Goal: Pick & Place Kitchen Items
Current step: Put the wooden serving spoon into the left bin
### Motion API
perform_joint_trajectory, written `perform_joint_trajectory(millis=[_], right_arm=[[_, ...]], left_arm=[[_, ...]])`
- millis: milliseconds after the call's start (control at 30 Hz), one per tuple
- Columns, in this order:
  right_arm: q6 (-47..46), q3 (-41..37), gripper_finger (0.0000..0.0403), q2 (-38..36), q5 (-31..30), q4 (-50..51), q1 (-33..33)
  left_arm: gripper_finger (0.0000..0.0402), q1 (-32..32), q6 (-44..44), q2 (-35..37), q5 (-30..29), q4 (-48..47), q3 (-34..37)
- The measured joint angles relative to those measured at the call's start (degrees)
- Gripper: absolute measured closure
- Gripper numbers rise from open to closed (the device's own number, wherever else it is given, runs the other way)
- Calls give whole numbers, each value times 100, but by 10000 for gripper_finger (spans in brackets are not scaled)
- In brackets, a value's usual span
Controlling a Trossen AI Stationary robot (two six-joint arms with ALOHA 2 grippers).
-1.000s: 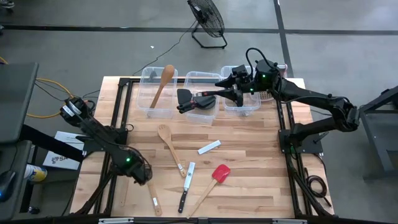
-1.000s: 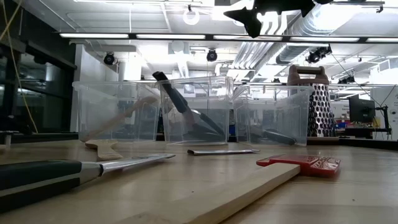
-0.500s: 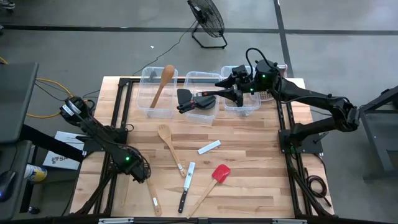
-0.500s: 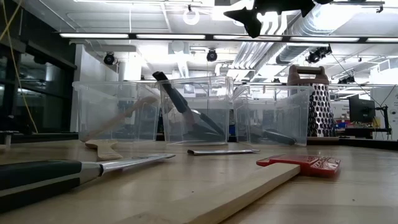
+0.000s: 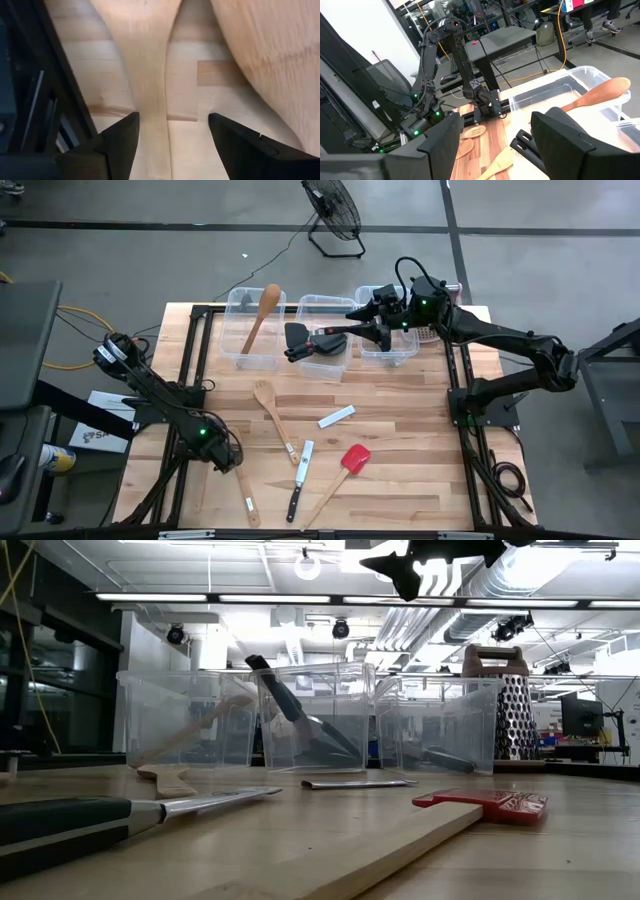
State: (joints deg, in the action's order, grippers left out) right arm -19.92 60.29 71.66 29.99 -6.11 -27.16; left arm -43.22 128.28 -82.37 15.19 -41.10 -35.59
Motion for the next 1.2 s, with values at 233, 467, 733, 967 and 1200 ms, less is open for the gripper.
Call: perform_joint_trajectory(millis=[233,467,733,967,1200], right_arm=[[2,0,167,1,-2,0,-1],[2,0,167,0,0,0,0],[4,0,167,0,0,8,0],[21,0,167,2,0,38,0],[21,0,167,2,-2,44,0]], left_arm=[[190,2,-52,-14,-98,289,4],[224,2,-29,-24,-275,550,-2],[227,2,233,-28,-272,442,-2],[227,5,205,-49,-417,-138,-238],[227,9,97,-55,-396,-548,-389]])
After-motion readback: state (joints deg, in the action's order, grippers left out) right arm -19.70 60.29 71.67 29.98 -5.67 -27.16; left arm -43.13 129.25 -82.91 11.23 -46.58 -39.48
